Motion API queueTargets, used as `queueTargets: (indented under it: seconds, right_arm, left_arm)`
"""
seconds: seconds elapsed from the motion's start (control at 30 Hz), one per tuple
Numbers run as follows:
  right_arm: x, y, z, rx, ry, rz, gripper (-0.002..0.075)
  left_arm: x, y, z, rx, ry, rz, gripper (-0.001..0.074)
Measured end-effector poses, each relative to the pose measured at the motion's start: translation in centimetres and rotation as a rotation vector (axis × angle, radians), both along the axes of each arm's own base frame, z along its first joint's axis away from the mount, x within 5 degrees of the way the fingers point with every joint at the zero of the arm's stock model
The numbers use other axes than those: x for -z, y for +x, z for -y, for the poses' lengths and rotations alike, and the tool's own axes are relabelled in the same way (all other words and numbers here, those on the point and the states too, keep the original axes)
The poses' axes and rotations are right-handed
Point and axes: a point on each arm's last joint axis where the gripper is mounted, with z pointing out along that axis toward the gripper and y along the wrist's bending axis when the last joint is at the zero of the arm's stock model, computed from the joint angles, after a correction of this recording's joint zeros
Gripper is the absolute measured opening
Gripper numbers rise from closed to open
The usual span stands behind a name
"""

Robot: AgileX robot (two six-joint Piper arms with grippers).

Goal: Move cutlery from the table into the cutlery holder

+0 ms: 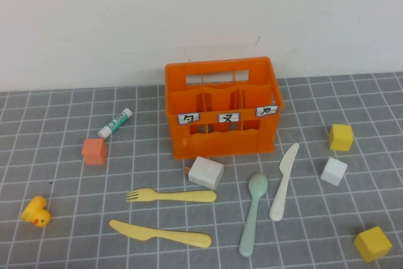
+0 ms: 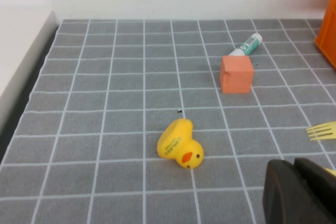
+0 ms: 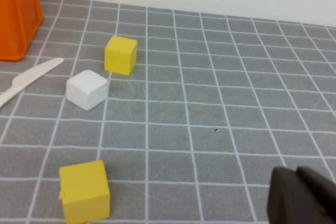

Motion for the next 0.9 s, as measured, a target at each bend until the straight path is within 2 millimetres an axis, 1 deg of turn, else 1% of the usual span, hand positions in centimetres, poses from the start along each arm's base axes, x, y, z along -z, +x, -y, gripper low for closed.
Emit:
queueTargets:
  seconds: [0.17, 0.27, 0.4, 0.43, 0.53, 0.67, 0.73, 0.8, 0.9]
  right_arm:
    - [-0.1, 0.1, 0.0, -0.002, -0.002, 0.023, -0.0003]
    - [-0.9, 0.3, -0.1, -0.011, -0.003, 0.122, -0.0003]
    - [-3.3, 0.6, -0.3, -0.033, -0.006, 0.390, -0.0003]
    - [-4.4, 0.5, -0.4, -0.043, -0.005, 0.507, -0.0003]
    - [-6.3, -0.1, -0.5, -0.061, 0.006, 0.726, -0.0003]
    - [-8.0, -1.0, -0.7, -0.084, 0.058, 0.943, -0.0003]
    - [-8.3, -1.2, -0.5, -0.077, 0.100, 0.977, -0.0003]
    - [-8.2, -1.1, -0.4, -0.068, 0.156, 0.968, -0.0003]
    - [-8.2, -1.1, -0.4, -0.066, 0.184, 0.962, -0.0003]
  left_arm:
    - [-0.5, 0.2, 0.0, 0.005, -0.001, 0.072, -0.0001]
    - [-1.4, 0.3, 0.1, 0.011, -0.002, 0.172, -0.0001]
    - [-2.9, 0.4, 0.2, 0.021, -0.003, 0.341, -0.0001]
    - [-3.2, 0.3, 0.2, 0.023, -0.004, 0.379, -0.0001]
    - [-4.6, 0.1, 0.3, 0.033, -0.005, 0.529, -0.0001]
    - [-6.2, -0.5, 0.4, 0.045, -0.009, 0.713, -0.0001]
    - [-6.8, -0.8, 0.4, 0.050, -0.009, 0.787, -0.0001]
    - [-7.3, -1.1, 0.5, 0.054, -0.010, 0.853, -0.0001]
    - [-7.8, -1.4, 0.5, 0.056, -0.018, 0.921, -0.0001]
